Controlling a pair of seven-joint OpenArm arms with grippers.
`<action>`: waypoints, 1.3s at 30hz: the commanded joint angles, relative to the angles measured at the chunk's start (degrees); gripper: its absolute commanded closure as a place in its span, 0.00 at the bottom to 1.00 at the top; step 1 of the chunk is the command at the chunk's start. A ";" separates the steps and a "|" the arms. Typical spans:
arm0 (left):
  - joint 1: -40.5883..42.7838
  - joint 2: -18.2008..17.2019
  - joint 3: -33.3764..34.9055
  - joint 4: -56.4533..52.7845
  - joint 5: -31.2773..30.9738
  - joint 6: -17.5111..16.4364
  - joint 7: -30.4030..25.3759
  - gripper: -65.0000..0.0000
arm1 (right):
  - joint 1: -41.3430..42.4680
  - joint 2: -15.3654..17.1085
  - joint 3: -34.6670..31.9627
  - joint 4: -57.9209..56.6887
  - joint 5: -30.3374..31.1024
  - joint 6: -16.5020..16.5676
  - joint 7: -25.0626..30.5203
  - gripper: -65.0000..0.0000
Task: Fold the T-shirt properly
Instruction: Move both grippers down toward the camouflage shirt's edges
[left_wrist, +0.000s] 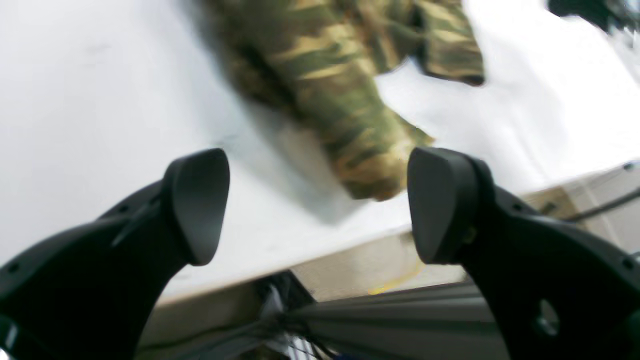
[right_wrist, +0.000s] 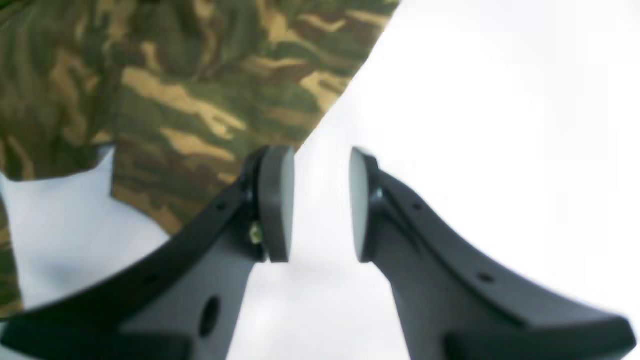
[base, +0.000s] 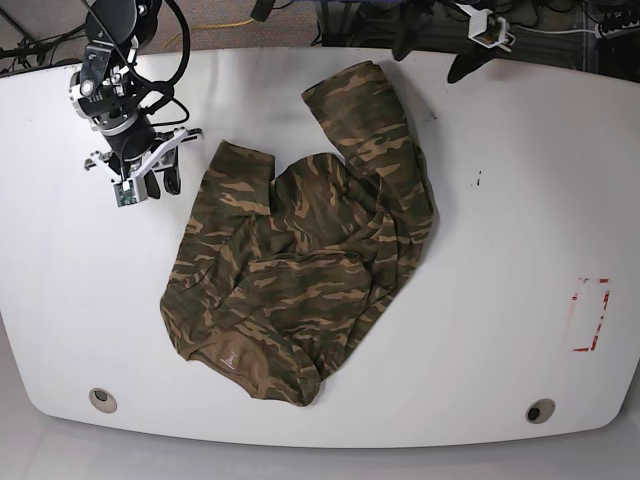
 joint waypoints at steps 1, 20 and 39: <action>-0.67 -0.41 1.86 0.90 0.12 -0.54 2.75 0.19 | 1.59 1.12 0.01 0.59 0.45 0.08 0.20 0.72; -19.66 2.14 12.32 0.81 0.04 -0.45 25.35 0.19 | 4.40 1.29 0.45 -1.79 0.36 -0.27 -0.24 0.72; -21.59 2.67 9.77 -0.34 0.04 -0.45 35.10 0.42 | 4.93 1.21 0.36 -1.79 0.36 -0.36 -0.24 0.72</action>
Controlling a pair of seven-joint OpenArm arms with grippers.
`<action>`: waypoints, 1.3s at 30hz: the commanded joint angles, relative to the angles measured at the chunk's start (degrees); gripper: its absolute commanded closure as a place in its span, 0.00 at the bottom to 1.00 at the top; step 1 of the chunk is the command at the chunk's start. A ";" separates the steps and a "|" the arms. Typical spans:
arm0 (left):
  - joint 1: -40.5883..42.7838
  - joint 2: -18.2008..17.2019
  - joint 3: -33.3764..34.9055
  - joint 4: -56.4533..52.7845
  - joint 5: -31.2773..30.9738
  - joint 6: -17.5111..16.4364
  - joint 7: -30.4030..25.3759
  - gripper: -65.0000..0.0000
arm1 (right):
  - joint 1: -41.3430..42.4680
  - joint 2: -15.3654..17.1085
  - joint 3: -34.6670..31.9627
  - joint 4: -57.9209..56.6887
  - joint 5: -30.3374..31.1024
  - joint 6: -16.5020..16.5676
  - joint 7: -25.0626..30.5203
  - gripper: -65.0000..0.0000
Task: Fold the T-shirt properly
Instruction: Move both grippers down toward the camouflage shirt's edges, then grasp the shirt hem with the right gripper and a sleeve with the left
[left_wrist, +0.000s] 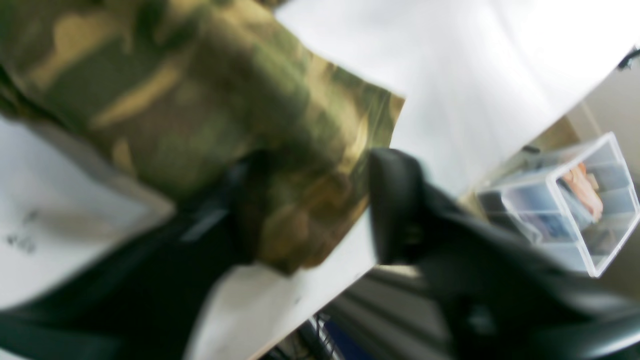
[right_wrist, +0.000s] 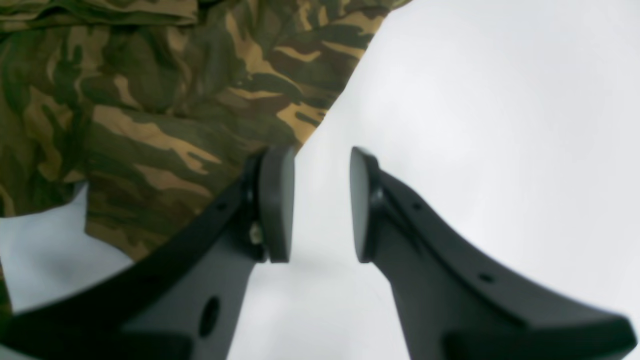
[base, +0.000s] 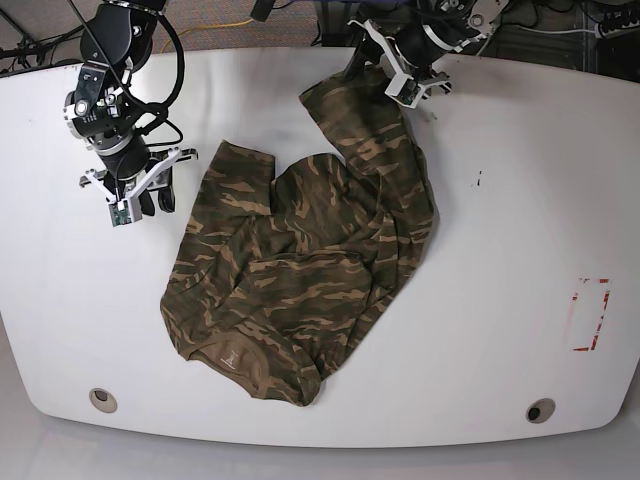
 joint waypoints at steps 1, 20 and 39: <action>1.23 -0.04 -1.38 1.09 -0.14 -0.04 -0.50 0.38 | 0.56 0.53 0.16 0.92 0.38 -0.16 1.44 0.72; 5.01 -0.04 -7.45 2.58 -0.14 -0.39 -0.50 0.26 | 0.12 0.26 0.08 1.10 0.38 -0.16 1.44 0.72; -1.23 -0.30 -2.08 -3.05 -0.14 -0.04 -0.41 0.93 | 0.56 0.26 0.25 0.39 0.38 -0.25 1.44 0.72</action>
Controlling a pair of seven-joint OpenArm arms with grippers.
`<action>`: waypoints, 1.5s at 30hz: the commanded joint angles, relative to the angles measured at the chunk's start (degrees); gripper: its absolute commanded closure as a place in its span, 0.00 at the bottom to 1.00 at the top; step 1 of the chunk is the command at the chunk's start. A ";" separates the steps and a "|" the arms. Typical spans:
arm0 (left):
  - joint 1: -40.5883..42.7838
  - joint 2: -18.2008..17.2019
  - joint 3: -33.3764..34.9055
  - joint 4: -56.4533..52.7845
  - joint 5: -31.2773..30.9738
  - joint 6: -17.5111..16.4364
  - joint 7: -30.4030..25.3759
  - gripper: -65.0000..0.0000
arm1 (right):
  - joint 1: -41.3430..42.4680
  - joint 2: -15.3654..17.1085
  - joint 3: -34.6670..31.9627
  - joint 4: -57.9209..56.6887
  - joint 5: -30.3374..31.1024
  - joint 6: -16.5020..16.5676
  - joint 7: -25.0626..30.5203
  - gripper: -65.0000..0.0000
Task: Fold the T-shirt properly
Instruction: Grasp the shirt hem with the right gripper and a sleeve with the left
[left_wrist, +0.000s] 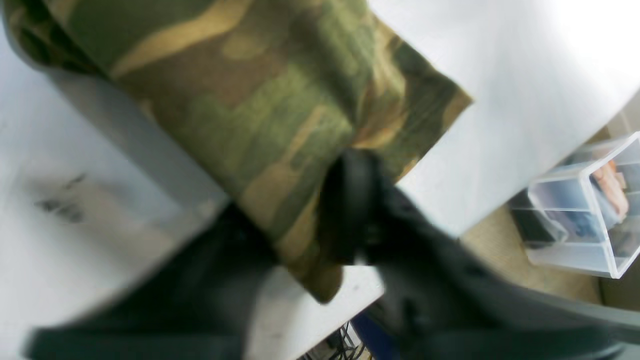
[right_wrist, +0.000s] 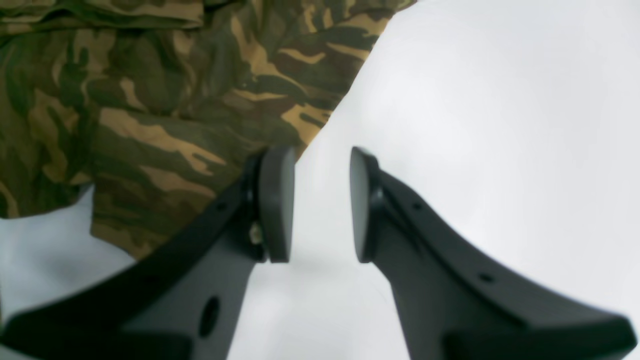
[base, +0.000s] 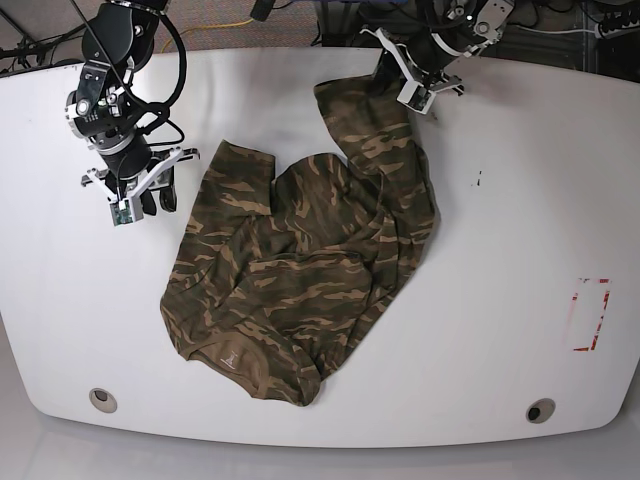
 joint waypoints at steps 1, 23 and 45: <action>0.23 -0.50 -0.58 0.76 -0.18 -0.15 -1.00 0.94 | 0.67 0.72 0.16 0.22 0.40 -0.23 1.46 0.72; 7.62 0.03 -33.28 2.69 -0.18 -7.88 -1.00 0.94 | 20.53 -0.16 0.25 -21.14 1.02 0.21 -2.58 0.35; -4.34 0.03 -60.71 2.34 0.08 -20.19 13.59 0.94 | 32.93 -2.00 0.16 -45.32 9.54 0.30 -5.92 0.34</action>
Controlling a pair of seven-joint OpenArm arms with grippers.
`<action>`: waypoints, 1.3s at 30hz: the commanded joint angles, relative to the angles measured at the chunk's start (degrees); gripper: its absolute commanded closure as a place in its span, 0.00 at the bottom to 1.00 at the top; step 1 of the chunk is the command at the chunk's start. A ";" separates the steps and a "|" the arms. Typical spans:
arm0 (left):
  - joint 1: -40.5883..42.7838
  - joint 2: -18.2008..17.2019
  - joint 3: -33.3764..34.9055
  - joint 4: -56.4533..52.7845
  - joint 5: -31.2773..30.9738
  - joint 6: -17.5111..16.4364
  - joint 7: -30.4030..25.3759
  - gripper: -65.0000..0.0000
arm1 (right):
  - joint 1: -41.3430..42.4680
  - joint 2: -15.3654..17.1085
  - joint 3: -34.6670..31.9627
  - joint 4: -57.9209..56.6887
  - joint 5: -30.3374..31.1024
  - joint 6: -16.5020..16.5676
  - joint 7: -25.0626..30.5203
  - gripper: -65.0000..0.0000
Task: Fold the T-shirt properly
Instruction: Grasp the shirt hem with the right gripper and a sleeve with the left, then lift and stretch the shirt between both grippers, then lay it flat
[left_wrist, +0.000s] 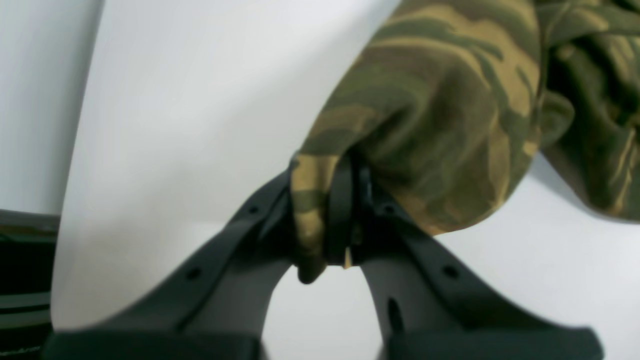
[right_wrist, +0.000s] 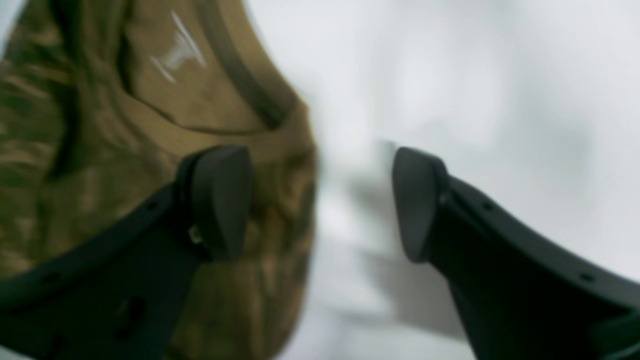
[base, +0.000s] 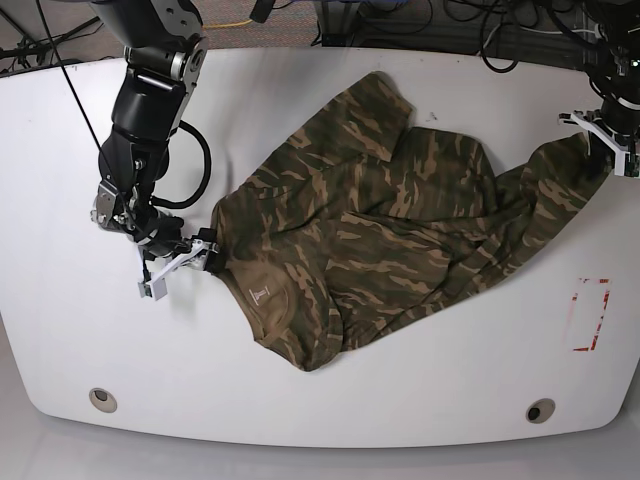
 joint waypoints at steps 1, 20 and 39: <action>-1.11 -0.87 -1.66 1.01 -0.88 -0.59 -0.42 0.94 | 0.58 0.07 -0.25 0.87 4.44 0.50 -2.13 0.34; -1.46 0.71 -1.39 0.92 -0.70 -0.59 0.37 0.94 | -9.27 -0.10 -0.52 6.05 12.18 0.41 -6.43 0.45; -4.10 0.71 -0.07 0.92 -0.70 -0.59 0.55 0.94 | -9.97 -0.98 -5.00 8.25 12.35 0.23 -6.17 1.00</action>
